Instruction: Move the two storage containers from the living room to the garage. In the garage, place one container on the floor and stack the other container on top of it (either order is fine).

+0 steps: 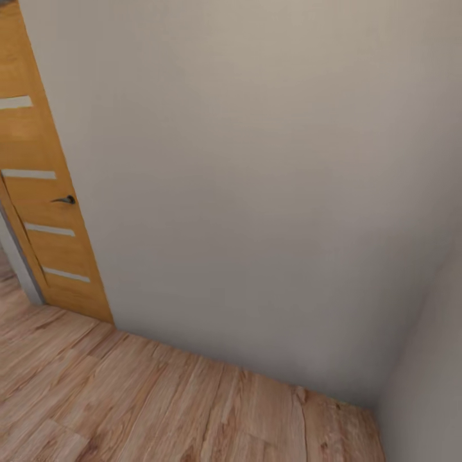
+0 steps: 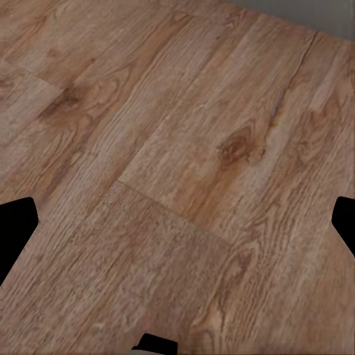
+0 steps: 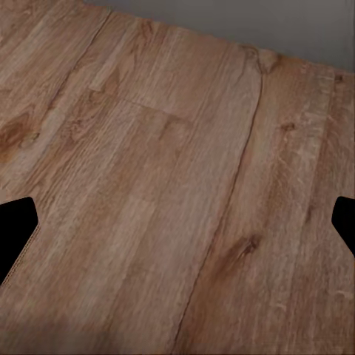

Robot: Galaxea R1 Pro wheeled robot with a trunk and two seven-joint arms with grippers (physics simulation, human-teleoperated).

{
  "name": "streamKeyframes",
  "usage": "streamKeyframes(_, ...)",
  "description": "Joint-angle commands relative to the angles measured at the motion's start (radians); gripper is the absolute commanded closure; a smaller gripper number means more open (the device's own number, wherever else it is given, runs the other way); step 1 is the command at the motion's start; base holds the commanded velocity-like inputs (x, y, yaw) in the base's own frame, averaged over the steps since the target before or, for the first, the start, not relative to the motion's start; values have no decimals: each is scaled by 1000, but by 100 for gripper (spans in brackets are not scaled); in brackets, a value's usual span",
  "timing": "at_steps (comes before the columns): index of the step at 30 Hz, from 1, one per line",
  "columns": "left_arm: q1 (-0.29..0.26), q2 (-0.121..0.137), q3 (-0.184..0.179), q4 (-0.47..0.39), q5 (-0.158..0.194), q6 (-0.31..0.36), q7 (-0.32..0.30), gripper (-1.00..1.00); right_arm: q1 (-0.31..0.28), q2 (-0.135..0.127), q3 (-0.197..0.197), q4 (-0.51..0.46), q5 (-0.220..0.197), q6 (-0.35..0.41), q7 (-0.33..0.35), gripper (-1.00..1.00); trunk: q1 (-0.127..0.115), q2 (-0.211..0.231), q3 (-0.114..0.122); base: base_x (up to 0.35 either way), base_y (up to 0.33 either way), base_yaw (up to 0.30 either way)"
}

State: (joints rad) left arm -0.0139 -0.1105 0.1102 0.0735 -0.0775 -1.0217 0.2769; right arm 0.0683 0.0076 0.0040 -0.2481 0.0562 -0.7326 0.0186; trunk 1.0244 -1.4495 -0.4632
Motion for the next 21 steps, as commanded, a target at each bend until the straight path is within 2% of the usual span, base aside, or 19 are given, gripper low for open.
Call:
streamKeyframes(1, -1, 0, 8, 3, -8, -5, 2, -100, 1, 0, -2, -2, 5, -1, 0, -100, 1, 0, -1, 293, 0, 299)
streamKeyframes(21, -1, 0, 8, 3, -8, -5, 2, -100, 1, 0, -2, -2, 5, 0, -1, -100, 1, 0, -1, 268, 0, 299)
